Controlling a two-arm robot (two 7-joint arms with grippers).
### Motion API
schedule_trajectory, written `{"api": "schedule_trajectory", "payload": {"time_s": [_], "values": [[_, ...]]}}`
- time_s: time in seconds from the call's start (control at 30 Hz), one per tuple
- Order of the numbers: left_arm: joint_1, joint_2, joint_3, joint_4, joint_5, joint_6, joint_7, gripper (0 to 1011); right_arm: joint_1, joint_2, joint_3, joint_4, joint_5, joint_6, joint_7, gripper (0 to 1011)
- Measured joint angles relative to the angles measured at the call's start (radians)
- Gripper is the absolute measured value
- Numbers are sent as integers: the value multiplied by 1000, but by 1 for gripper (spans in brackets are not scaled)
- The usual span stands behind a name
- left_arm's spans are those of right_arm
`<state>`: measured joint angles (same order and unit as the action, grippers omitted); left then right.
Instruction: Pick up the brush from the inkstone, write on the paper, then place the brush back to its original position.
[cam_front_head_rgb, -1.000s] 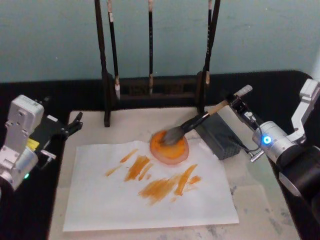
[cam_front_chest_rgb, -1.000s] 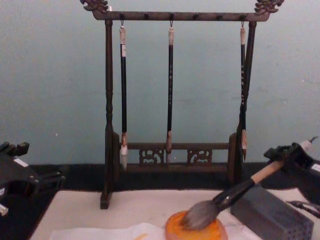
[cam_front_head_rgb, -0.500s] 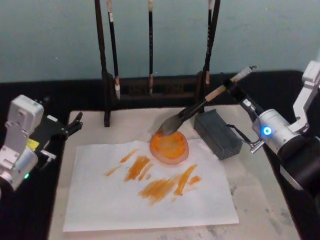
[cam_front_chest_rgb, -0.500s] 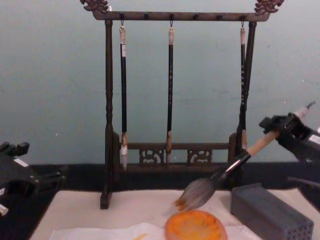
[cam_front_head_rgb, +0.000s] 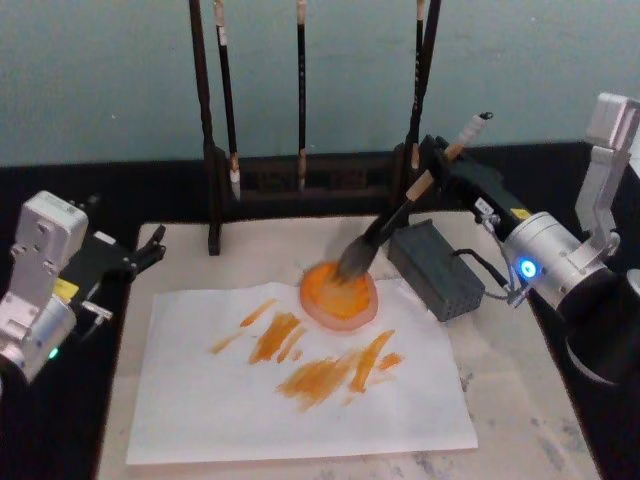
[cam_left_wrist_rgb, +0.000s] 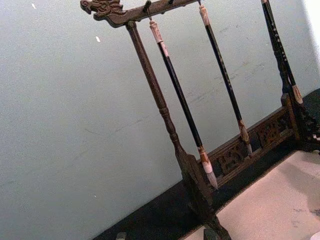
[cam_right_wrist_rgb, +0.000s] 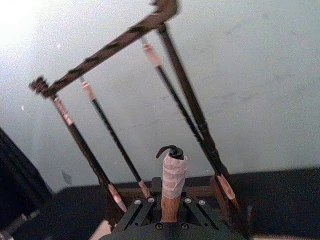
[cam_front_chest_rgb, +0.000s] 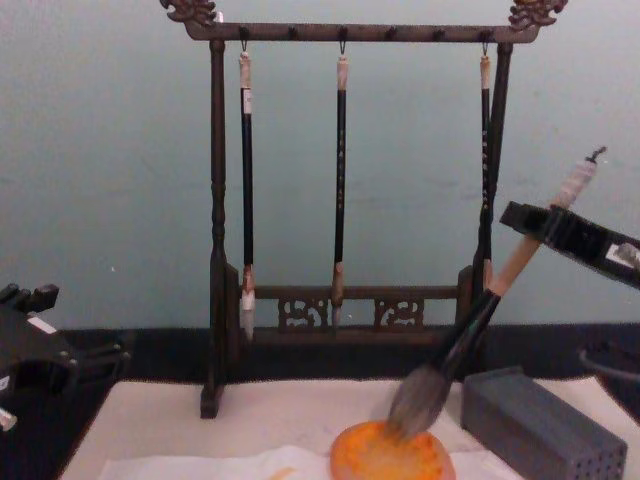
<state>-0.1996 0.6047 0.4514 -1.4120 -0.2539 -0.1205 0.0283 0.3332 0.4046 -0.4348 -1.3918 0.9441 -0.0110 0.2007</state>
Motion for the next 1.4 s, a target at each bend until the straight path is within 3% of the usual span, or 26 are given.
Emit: {"api": "schedule_trajectory", "payload": {"time_s": [0.13,0.17,0.27,0.4,0.77,1.03,1.4], "values": [[0,0,0,0,0,0,0,1001,-14,26,-23,-39,-101,-34,-15,156],[0,0,0,0,0,0,0,1001,-14,26,-23,-39,-101,-34,-15,156],[0,0,0,0,0,0,0,1001,-23,43,-33,-65,-168,-57,-22,156],[0,0,0,0,0,0,0,1001,-29,53,-36,-83,-207,-72,-17,156],[0,0,0,0,0,0,0,1001,-52,75,-27,-143,-251,-79,28,156],[0,0,0,0,0,0,0,1001,-93,128,-22,-213,-306,-70,60,156],[0,0,0,0,0,0,0,1001,-173,196,-2,-315,-343,-51,99,156]]}}
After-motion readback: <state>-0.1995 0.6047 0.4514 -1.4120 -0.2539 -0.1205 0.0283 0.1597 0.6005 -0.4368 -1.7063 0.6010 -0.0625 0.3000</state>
